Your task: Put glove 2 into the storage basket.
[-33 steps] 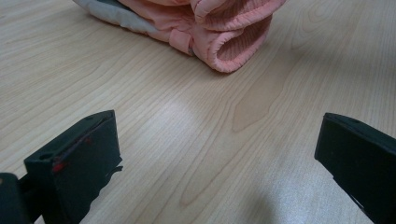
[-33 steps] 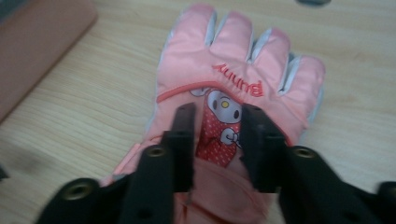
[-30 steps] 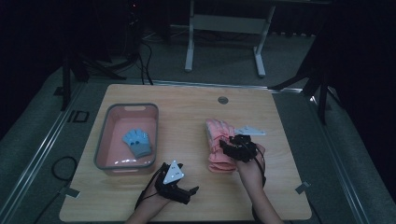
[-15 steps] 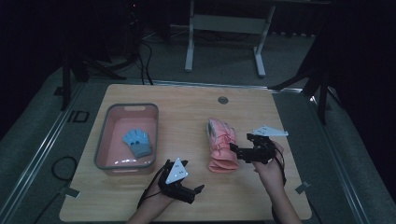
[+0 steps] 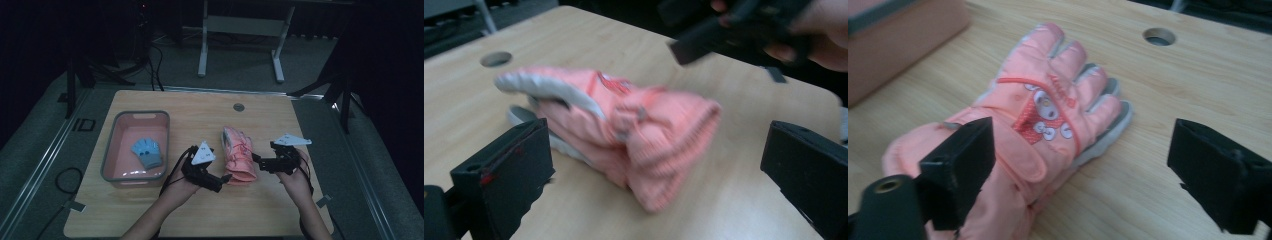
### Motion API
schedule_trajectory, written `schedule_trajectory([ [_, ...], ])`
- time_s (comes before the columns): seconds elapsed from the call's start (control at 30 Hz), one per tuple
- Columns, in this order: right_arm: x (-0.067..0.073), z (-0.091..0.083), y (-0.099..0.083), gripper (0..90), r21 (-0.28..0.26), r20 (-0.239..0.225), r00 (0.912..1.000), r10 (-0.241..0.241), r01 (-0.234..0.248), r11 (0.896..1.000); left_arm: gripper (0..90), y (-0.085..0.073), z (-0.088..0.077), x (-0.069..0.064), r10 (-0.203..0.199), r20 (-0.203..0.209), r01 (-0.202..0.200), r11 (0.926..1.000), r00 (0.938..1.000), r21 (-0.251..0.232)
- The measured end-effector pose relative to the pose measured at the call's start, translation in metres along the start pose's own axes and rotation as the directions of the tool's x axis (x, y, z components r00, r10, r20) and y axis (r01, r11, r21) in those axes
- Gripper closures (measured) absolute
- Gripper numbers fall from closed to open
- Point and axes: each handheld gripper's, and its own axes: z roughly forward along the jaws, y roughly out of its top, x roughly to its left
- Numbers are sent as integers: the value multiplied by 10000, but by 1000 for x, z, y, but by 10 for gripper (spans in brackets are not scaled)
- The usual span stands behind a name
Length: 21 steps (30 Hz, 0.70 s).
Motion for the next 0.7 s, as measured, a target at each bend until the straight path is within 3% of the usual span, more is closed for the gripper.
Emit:
schedule_trajectory([
  [0.07,-1,0,-1,109,19,-273,9996,94,-93,10000,78,7,5,2,197,-351,-194,9998,9992,81],
  [0.17,-2,3,0,128,70,-481,9986,228,-225,9997,116,13,12,5,253,-348,-251,9997,9991,57],
  [0.23,-4,7,1,410,382,-64,10000,-29,31,9993,228,25,26,11,290,-510,-284,9995,9983,132],
  [0.27,-5,8,2,558,410,-31,10000,-10,11,9992,329,27,29,12,410,-631,-402,9991,9972,148],
  [0.3,-7,9,3,624,355,-264,9996,79,-69,9993,466,30,34,13,421,-614,-410,9990,9972,188],
  [0.33,-7,11,4,726,304,-349,9994,75,-64,9995,540,32,38,15,397,-652,-374,9987,9971,351],
  [0.37,-6,13,6,770,374,-333,9994,18,-6,9993,596,32,38,15,397,-652,-374,9987,9971,351],
  [0.4,-6,16,7,772,435,-386,9992,-48,65,9990,633,34,50,19,223,-692,-166,9966,9974,811],
  [0.53,-3,25,8,748,580,-547,9985,-47,79,9983,602,31,66,24,-199,-618,279,9909,9979,1320],
  [0.57,-3,28,8,736,625,-593,9982,-8,45,9980,602,27,74,26,-474,-665,577,9852,9967,1613],
  [0.63,-4,36,5,677,727,-595,9980,209,-166,9972,515,22,81,28,-804,-798,942,9778,9936,1873],
  [0.7,-6,42,1,655,840,-563,9977,365,-317,9960,477,17,85,32,-1254,-1057,1447,9690,9865,2004],
])
